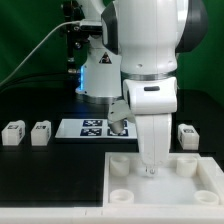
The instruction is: Assemble one leg
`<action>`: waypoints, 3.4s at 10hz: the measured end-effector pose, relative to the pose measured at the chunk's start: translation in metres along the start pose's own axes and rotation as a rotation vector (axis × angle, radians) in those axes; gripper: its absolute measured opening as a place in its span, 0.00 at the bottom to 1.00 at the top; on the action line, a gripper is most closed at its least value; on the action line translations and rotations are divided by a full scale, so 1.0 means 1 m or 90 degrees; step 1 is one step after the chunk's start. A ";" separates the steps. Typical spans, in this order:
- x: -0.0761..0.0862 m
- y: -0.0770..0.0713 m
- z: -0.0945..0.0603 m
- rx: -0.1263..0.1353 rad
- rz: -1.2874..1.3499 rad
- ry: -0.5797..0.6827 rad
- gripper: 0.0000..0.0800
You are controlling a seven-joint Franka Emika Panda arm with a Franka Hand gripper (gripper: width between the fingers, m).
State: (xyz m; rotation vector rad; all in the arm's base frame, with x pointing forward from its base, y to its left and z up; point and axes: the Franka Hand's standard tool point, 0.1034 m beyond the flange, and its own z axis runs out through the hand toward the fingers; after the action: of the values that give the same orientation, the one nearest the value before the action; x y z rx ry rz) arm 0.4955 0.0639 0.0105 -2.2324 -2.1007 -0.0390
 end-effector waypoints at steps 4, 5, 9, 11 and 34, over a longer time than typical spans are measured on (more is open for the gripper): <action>0.001 0.000 -0.006 -0.005 0.049 -0.001 0.81; 0.007 -0.004 -0.017 -0.013 0.093 -0.003 0.81; 0.052 -0.013 -0.047 -0.033 0.357 0.012 0.81; 0.059 -0.013 -0.049 -0.033 0.472 0.022 0.81; 0.104 -0.081 -0.010 0.410 0.878 -0.438 0.81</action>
Offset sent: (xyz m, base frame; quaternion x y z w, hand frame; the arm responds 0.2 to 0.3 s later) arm -0.0156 -0.0052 0.0235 -0.0048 -0.0056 0.0665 0.9978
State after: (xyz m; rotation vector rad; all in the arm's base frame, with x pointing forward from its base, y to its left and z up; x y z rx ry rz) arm 0.4220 0.1713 0.0312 -2.7724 -0.0891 1.3331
